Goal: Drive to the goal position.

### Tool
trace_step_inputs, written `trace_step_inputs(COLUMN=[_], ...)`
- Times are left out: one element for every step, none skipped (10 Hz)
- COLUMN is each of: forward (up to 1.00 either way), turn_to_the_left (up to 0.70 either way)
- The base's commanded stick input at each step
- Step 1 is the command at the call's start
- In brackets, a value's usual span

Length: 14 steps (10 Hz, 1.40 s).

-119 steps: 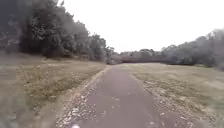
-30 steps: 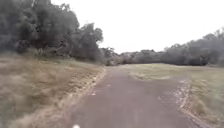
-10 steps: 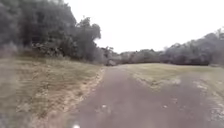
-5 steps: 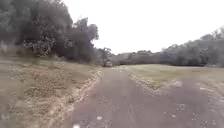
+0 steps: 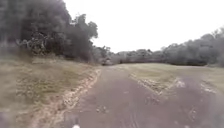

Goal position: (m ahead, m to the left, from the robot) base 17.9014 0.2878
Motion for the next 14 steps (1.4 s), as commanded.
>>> trace_step_inputs(forward=[0.6, 0.6, 0.6, 0.6, 0.6, 0.6, 0.6, 0.6, 0.6, 0.6, 0.6, 0.6, 0.6, 0.6], turn_to_the_left=[0.0, 0.0, 0.0, 0.0, 0.0, 0.0, 0.0, 0.0, 0.0, 0.0, 0.0, 0.0, 0.0, 0.0])
